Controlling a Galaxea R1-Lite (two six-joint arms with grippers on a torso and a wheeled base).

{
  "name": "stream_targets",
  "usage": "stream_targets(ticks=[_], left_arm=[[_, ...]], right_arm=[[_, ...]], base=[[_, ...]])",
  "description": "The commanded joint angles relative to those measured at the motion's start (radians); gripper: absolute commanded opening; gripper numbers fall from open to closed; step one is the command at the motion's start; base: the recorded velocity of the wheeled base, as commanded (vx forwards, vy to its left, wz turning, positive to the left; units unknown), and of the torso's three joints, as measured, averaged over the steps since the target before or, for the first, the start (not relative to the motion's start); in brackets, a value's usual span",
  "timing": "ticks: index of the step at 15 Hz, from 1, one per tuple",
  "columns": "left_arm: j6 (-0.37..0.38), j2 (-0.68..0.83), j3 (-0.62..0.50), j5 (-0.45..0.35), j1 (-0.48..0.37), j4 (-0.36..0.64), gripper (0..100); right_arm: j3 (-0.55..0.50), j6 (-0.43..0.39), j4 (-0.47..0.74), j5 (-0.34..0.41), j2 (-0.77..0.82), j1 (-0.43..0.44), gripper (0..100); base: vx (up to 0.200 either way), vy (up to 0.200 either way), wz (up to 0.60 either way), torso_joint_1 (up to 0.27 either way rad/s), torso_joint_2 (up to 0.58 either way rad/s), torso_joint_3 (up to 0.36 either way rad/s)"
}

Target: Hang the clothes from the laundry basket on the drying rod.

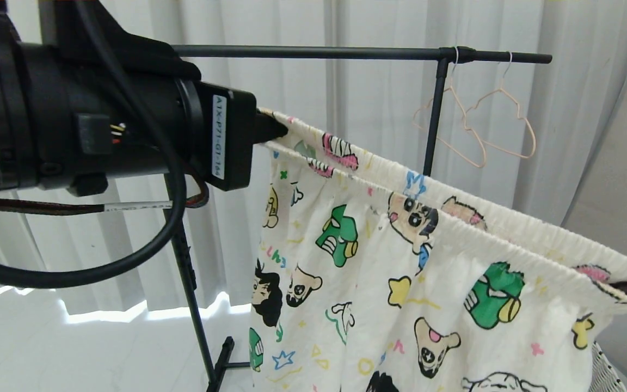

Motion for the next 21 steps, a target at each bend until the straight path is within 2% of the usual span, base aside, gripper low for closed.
stream_targets(ticks=[1,6,8,10,12,14,15,18,21], left_arm=[[-0.001,0.031,0.000,0.000,-0.017,-0.002,0],[0.007,0.008,0.034,0.003,-0.017,-0.001,0],[0.008,-0.064,0.091,0.003,-0.023,0.055,0],[0.004,-0.139,0.115,-0.002,-0.049,0.200,0],[0.002,-0.191,0.118,-0.005,-0.082,0.332,0],[-0.001,-0.222,0.135,-0.007,-0.135,0.388,0],[-0.022,-0.226,0.140,-0.007,-0.164,0.388,0],[-0.168,-0.236,0.109,-0.040,-0.285,0.384,0],[-0.194,-0.254,0.104,-0.050,-0.354,0.384,0]], right_arm=[[0.002,-0.001,-0.015,0.002,0.031,0.035,0],[0.017,-0.001,-0.027,-0.001,0.031,0.038,0],[0.048,0.002,-0.029,-0.012,0.007,-0.006,0],[0.040,-0.002,-0.050,-0.012,0.022,-0.103,0],[0.047,-0.004,-0.188,-0.011,0.068,-0.169,0],[0.042,-0.004,-0.343,-0.009,0.133,-0.205,0],[0.040,-0.004,-0.407,-0.008,0.163,-0.215,0],[0.019,-0.002,-0.510,-0.001,0.240,-0.215,0],[-0.036,-0.002,-0.515,0.023,0.295,-0.215,0]], base=[[0.000,0.000,0.00,0.000,0.00,0.000],[0.000,0.000,0.00,0.000,0.00,0.000],[0.000,0.000,0.00,0.000,0.00,0.000],[0.000,0.000,0.00,0.000,0.00,0.000],[0.000,0.000,0.00,0.000,0.00,0.000],[0.000,0.000,0.00,0.000,0.00,0.000],[0.000,0.000,0.00,0.000,0.00,0.000],[0.000,0.000,0.00,0.000,0.00,0.000],[0.000,0.000,0.00,0.000,0.00,0.000]])
